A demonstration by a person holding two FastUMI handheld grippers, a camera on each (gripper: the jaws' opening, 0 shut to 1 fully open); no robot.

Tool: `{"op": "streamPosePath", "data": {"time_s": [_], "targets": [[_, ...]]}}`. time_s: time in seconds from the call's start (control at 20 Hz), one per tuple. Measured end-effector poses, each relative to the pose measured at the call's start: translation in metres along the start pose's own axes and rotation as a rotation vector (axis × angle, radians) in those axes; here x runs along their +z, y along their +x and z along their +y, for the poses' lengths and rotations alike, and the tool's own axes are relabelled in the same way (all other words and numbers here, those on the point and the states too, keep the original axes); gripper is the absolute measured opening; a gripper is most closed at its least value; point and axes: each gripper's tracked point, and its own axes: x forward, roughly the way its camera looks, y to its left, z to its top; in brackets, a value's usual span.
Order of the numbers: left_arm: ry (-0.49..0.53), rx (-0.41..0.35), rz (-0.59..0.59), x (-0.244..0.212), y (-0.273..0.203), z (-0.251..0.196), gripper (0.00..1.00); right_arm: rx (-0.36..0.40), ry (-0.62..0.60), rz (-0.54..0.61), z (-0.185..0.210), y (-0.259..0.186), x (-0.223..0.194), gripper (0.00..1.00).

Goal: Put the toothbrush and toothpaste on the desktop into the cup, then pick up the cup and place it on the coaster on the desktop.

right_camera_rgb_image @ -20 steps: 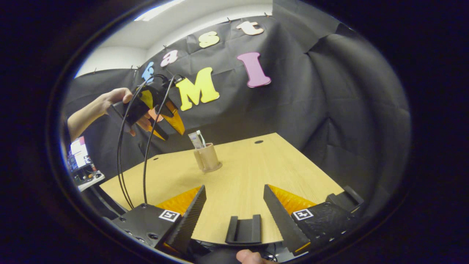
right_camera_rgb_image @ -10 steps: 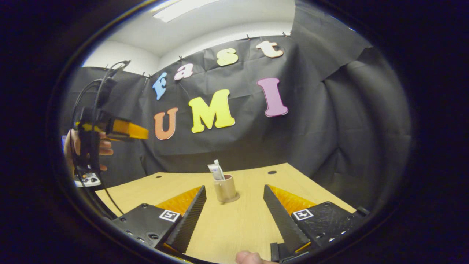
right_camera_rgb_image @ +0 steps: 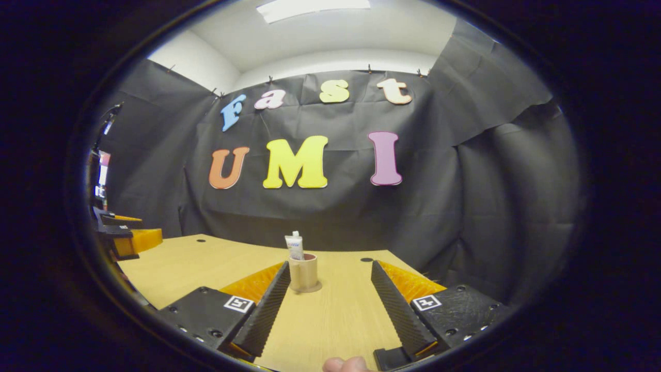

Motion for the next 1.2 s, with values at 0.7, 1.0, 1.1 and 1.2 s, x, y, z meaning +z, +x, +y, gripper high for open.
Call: {"op": "streamPosePath", "data": {"time_s": [0.7,1.0,1.1,1.2], "targets": [[-0.049,-0.044,-0.049,0.0087,0.0000,-0.0065,0.96,-0.044,-0.013,-0.002,-0.0010,-0.0001,0.0055,0.95],[-0.053,-0.043,-0.047,0.0084,0.0012,-0.0059,0.96,-0.072,-0.025,0.002,-0.0049,0.0001,0.0053,0.95],[-0.053,-0.044,-0.047,0.0078,0.0002,-0.0057,0.96,-0.073,-0.019,0.006,-0.0045,0.0004,0.0051,0.95],[-0.050,-0.045,-0.050,0.0094,0.0011,-0.0054,0.97,-0.078,-0.021,0.004,-0.0054,-0.0006,0.0060,0.95]]}}
